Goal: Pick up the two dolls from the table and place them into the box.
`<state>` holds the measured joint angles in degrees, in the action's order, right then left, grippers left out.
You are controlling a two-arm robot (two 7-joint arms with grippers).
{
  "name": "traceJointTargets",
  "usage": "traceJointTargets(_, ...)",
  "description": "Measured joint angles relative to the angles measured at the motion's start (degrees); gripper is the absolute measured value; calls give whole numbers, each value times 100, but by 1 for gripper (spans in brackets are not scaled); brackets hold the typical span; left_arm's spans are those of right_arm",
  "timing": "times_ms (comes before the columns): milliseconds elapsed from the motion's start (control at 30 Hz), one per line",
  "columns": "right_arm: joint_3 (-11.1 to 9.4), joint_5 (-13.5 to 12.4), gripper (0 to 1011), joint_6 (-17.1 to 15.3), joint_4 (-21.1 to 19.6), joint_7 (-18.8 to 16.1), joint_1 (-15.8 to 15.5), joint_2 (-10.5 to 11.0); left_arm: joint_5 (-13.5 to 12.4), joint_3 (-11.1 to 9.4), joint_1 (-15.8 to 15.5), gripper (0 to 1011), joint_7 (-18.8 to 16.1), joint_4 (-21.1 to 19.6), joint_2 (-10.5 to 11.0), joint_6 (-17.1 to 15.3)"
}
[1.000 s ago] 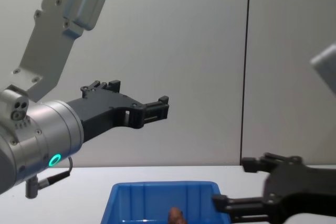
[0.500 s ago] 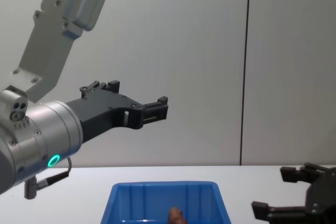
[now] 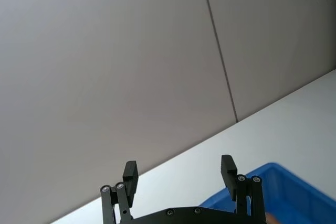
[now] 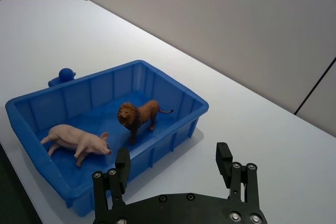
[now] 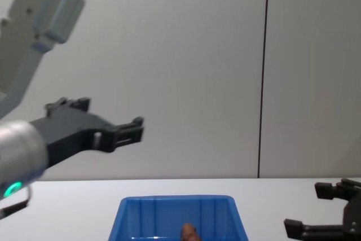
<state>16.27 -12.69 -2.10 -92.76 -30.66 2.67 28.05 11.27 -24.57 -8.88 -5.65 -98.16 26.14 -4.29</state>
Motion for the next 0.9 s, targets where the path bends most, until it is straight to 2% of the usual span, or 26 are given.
traceJointTargets(200, -10, -23, 1001, 8, -3, 11, -20, 23, 211, 100, 405, 1001, -357, -265, 351, -69)
traceJointTargets(433, -21, -43, 1001, 14, -6, 22, -36, 41, 479, 211, 801, 1001, -530, -384, 701, 30)
traceJointTargets(633, -25, -51, 1001, 18, -9, 26, -44, 49, 680, 284, 1014, 1001, -439, -316, 896, 210)
traceJointTargets(900, -30, -56, 1001, 23, -9, 31, -48, 54, 863, 324, 1098, 1001, -75, 8, 953, 476)
